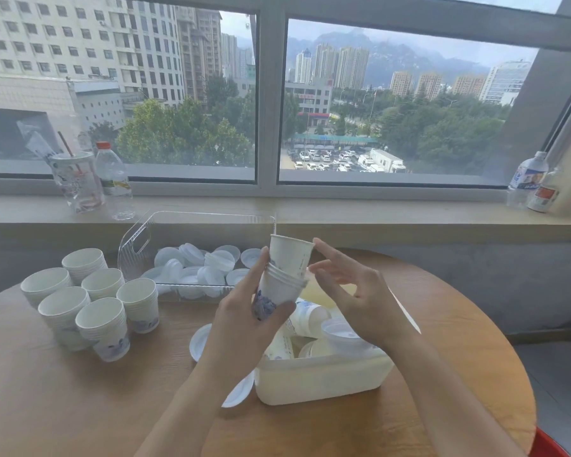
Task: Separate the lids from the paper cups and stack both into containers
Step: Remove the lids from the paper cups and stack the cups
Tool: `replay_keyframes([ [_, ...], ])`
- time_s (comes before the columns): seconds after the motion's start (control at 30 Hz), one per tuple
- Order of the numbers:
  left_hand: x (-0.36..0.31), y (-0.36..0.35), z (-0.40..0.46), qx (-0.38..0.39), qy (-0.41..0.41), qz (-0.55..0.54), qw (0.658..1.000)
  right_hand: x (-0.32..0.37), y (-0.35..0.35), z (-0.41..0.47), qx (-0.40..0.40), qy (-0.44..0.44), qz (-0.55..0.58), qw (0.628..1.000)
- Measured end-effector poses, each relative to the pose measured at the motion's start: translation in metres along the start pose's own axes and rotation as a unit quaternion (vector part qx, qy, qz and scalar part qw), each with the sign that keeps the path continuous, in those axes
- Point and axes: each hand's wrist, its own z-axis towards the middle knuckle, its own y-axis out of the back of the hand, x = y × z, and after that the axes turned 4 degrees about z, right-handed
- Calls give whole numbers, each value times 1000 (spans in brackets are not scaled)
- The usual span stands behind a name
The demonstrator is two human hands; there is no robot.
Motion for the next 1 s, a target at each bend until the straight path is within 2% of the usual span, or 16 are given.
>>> replay_keyframes([
  [0.13,1,5,3,-35,-4,16,999,-7,-5,-5,54,-2,-34,998],
  [0.23,5,9,4,-32,-3,28,999,-11,-2,-4,91,-18,-45,995],
  [0.33,8,13,3,-27,-7,40,999,-11,3,5,131,-18,-105,986],
  [0.5,12,22,0,-58,-1,49,997,-10,-4,23,196,-91,-273,937],
  [0.63,17,30,-5,-75,12,38,996,-16,-15,31,244,-148,-346,894],
  [0.7,19,34,-7,-76,15,33,996,-19,-17,32,247,-161,-364,883],
  [0.8,17,36,-9,-68,19,32,997,-22,-10,31,208,-176,-300,914],
  [0.9,12,36,-10,-64,11,41,997,-20,4,30,155,-153,-155,964],
  [1.0,6,35,-9,-65,7,39,997,-12,12,28,96,-110,-24,989],
])
